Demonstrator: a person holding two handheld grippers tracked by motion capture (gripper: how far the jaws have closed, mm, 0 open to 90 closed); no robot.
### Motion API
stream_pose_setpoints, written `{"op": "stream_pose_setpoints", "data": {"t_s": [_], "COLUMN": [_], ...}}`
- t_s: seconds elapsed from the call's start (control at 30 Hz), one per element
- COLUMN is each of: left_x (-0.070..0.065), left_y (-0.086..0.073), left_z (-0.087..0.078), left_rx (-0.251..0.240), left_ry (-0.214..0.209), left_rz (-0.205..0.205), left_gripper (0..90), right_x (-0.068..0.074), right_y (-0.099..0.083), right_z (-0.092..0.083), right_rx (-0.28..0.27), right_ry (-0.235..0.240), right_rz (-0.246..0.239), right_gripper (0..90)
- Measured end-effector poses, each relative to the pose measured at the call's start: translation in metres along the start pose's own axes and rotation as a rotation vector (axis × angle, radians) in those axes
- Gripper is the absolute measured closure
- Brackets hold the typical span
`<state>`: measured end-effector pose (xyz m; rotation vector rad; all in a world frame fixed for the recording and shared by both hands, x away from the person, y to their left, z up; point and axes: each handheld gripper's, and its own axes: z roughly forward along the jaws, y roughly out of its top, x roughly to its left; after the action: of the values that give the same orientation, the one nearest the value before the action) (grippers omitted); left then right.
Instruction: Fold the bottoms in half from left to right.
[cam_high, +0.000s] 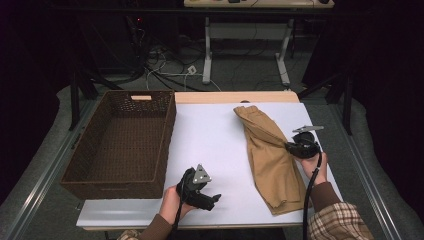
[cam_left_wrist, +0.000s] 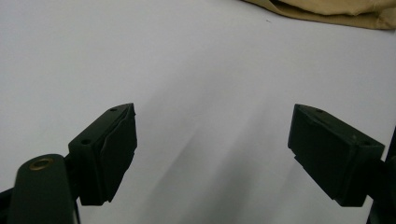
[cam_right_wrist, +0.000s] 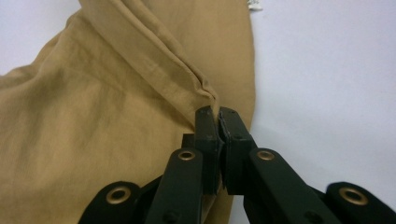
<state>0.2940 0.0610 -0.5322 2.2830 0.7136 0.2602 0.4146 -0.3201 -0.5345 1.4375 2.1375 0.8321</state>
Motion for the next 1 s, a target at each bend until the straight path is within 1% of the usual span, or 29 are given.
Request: {"op": "stream_pose_setpoints", "data": {"t_s": [0.07, 0.1, 0.17, 0.23, 0.27, 0.37, 0.47, 0.53, 0.6, 0.63, 0.7, 0.77, 0.87, 0.97, 1.0], "left_x": [0.0, 0.0, 0.001, 0.0, 0.0, 0.0, 0.0, 0.0, -0.001, -0.001, 0.0, -0.001, -0.001, -0.001, -0.001], "left_y": [0.0, 0.0, 0.0, 0.0, 0.0, 0.0, 0.0, 0.0, 0.0, 0.0, 0.0, 0.0, 0.0, 0.0, 0.001], "left_z": [0.0, 0.0, 0.0, 0.0, 0.0, 0.0, 0.0, 0.001, 0.001, 0.001, 0.001, 0.001, 0.001, 0.001, 0.001], "left_rx": [0.0, 0.0, 0.001, 0.002, 0.002, 0.002, -0.002, -0.003, -0.003, -0.004, -0.003, -0.003, -0.004, -0.003, -0.002], "left_ry": [0.001, 0.0, -0.001, -0.001, -0.001, 0.0, 0.0, 0.0, 0.001, 0.001, 0.001, 0.0, 0.001, 0.0, -0.001], "left_rz": [0.0, 0.0, -0.001, 0.002, 0.003, 0.003, 0.002, 0.0, 0.001, 0.001, 0.0, -0.001, 0.001, 0.001, 0.001], "left_gripper": [15.5, 15.5, 15.5, 15.5, 15.5, 15.5, 15.5, 15.5, 15.5, 15.5, 15.5, 15.5, 15.5, 15.5, 15.5], "right_x": [0.0, 0.0, -0.002, -0.005, -0.005, -0.004, -0.002, -0.001, 0.003, 0.005, 0.01, 0.014, 0.022, 0.032, 0.034], "right_y": [0.0, -0.001, -0.002, -0.004, -0.005, -0.005, -0.003, 0.0, 0.003, 0.005, 0.008, 0.012, 0.017, 0.022, 0.024], "right_z": [0.001, 0.001, 0.002, 0.003, 0.003, 0.003, 0.002, 0.0, -0.002, -0.003, -0.005, -0.005, -0.003, 0.0, 0.001], "right_rx": [0.017, 0.031, 0.055, 0.08, 0.083, 0.081, 0.075, 0.067, 0.049, 0.044, 0.034, 0.023, 0.02, 0.02, 0.017], "right_ry": [-0.003, -0.012, -0.029, -0.031, -0.025, -0.025, -0.018, -0.008, 0.005, 0.006, 0.013, 0.025, 0.044, 0.043, 0.038], "right_rz": [-0.007, -0.005, 0.01, 0.018, 0.021, 0.002, -0.016, -0.02, -0.037, -0.054, -0.078, -0.098, -0.132, -0.186, -0.195], "right_gripper": [87.3, 87.4, 87.5, 87.5, 87.5, 85.9, 76.5, 68.2, 64.1, 59.9, 56.6, 48.9, 43.9, 42.9, 43.0]}}
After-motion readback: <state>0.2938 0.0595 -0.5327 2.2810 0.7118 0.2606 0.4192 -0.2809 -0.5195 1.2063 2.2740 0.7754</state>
